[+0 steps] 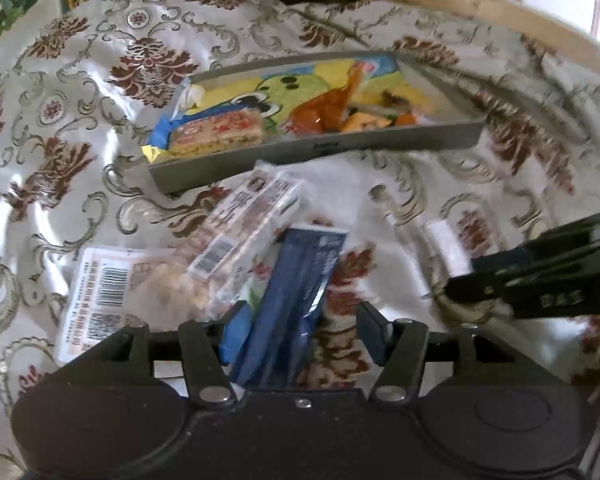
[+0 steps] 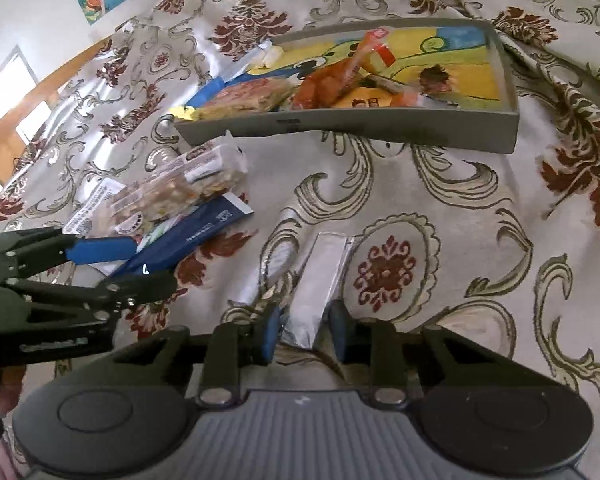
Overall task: Organize snacks
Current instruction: 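Close the left tool on the blue stick while the right tool grips the silver strip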
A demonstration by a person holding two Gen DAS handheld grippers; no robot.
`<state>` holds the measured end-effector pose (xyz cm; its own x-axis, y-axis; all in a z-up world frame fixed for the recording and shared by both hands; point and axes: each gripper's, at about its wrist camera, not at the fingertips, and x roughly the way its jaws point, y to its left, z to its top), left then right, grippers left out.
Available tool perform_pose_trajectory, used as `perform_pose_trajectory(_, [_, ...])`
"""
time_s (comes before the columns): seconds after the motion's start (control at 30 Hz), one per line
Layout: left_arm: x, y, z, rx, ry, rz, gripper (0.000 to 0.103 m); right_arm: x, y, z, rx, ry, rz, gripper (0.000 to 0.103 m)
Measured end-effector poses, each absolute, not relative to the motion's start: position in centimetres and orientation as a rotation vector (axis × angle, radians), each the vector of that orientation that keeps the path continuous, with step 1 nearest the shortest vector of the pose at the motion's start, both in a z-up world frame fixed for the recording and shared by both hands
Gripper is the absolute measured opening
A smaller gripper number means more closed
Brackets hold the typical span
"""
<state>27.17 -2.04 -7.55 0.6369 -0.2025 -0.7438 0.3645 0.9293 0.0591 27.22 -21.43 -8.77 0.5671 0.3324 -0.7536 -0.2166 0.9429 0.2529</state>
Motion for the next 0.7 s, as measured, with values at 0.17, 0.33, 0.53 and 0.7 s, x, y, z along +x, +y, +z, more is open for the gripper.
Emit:
perform_pose_trajectory(0.17, [27.6,-2.0,-7.7,0.219,0.835,-0.309,0.053,27.3,-21.2,-9.0,0.131,0.913,0.316,0.031])
perform_pose_trajectory(0.33, [27.3,-2.4,-7.9,0.238,0.849,-0.344,0.038,27.4,-20.9,-9.1,0.123,0.919,0.308,0.033])
perform_pose_trajectory(0.53, [26.8,-2.8,-7.9,0.236,0.855,-0.377,0.033,27.4,-20.9,-9.0,0.13,0.921,0.32,0.03])
perform_pose_trajectory(0.7, [26.2,-2.8,-7.5,0.174,0.832,-0.435,0.029,27.2,-20.5,-8.8,0.105,0.912,0.338,0.027])
